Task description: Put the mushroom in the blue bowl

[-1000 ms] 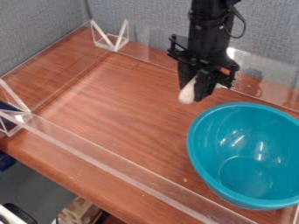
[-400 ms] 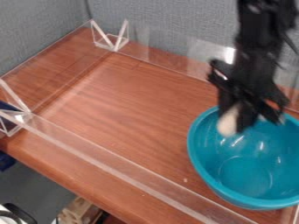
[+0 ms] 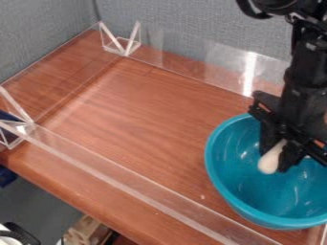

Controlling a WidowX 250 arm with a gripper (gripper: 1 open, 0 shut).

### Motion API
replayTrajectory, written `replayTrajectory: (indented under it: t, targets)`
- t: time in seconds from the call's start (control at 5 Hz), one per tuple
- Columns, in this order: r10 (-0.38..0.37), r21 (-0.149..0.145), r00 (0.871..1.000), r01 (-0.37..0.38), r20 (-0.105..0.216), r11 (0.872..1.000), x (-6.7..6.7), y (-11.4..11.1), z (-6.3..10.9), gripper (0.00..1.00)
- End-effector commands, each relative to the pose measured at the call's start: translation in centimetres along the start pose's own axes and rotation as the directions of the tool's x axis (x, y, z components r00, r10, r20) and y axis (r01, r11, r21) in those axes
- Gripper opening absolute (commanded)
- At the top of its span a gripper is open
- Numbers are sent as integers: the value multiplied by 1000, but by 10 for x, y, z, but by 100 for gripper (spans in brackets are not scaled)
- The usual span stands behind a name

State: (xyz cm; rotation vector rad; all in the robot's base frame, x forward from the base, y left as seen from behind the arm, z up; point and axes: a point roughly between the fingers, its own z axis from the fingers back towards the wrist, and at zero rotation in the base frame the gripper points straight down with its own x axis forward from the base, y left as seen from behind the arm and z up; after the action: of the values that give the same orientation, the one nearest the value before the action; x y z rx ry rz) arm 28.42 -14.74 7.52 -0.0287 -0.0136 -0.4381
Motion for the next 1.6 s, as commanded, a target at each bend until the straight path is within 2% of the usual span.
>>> replayTrajectory:
  t: [0.0, 1.0, 1.4]
  targets:
    - [4, 0, 998, -4, 58, 1000, 12, 2, 9, 0]
    - [35, 27, 994, -38, 102, 999, 18, 13, 15, 0]
    - [38, 31, 993, -42, 111, 999, 20, 14, 13, 0]
